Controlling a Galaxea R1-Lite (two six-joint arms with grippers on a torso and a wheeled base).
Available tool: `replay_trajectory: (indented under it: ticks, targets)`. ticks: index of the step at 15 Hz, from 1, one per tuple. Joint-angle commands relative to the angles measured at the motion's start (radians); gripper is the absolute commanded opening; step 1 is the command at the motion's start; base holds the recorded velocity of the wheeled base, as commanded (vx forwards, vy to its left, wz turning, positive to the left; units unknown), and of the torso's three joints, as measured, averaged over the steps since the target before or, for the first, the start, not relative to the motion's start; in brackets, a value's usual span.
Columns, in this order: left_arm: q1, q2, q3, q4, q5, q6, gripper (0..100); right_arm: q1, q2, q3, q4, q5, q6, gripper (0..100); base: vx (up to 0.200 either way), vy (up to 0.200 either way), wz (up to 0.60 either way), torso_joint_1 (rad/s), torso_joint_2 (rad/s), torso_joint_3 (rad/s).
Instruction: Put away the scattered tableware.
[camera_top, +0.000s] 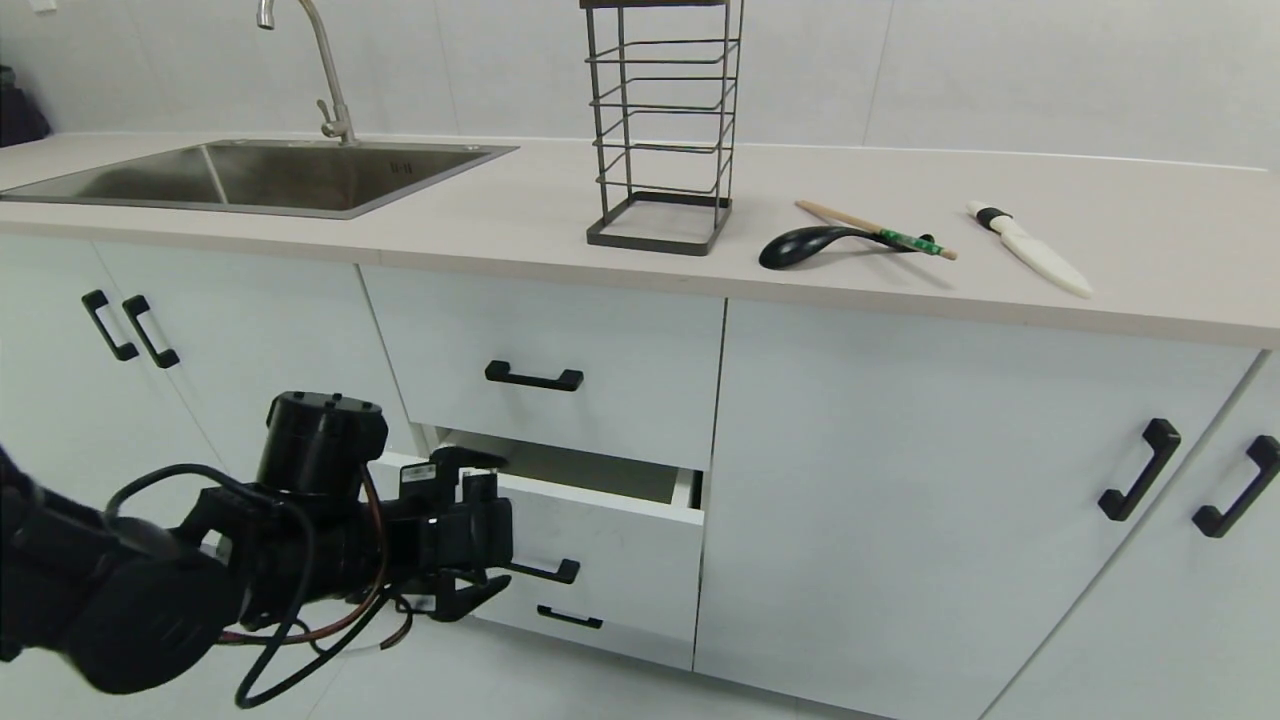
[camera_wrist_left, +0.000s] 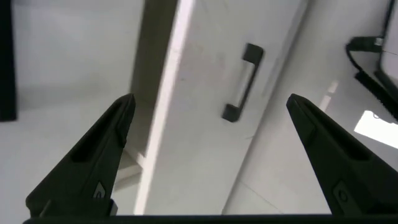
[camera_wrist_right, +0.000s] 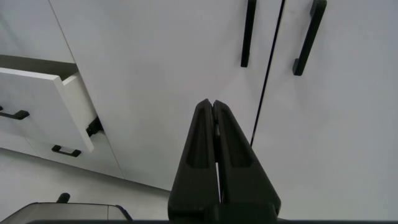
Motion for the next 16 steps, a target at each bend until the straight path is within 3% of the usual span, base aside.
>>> replay_trajectory:
  ticks: [1, 7, 11, 16]
  targets:
    - [0.005, 0.158, -0.100, -0.008, 0.000, 0.000, 100, 0.000, 0.002, 0.000, 0.000, 0.001, 0.000, 0, 0.000, 0.000, 0.00, 0.000, 0.00, 0.000]
    - [0.009, 0.291, -0.183, -0.014, 0.000, 0.003, 100, 0.000, 0.002, 0.000, 0.000, 0.001, 0.000, 0, 0.000, 0.000, 0.00, 0.000, 0.00, 0.000]
    - [0.009, 0.271, -0.129, -0.014, -0.002, 0.006, 100, 0.000, 0.002, 0.000, 0.000, 0.001, 0.000, 0, 0.000, 0.000, 0.00, 0.000, 0.00, 0.000]
    - [0.003, 0.161, 0.004, -0.013, -0.003, 0.005, 100, 0.000, 0.002, 0.000, 0.000, 0.001, 0.000, 0, 0.000, 0.000, 0.00, 0.000, 0.00, 0.000]
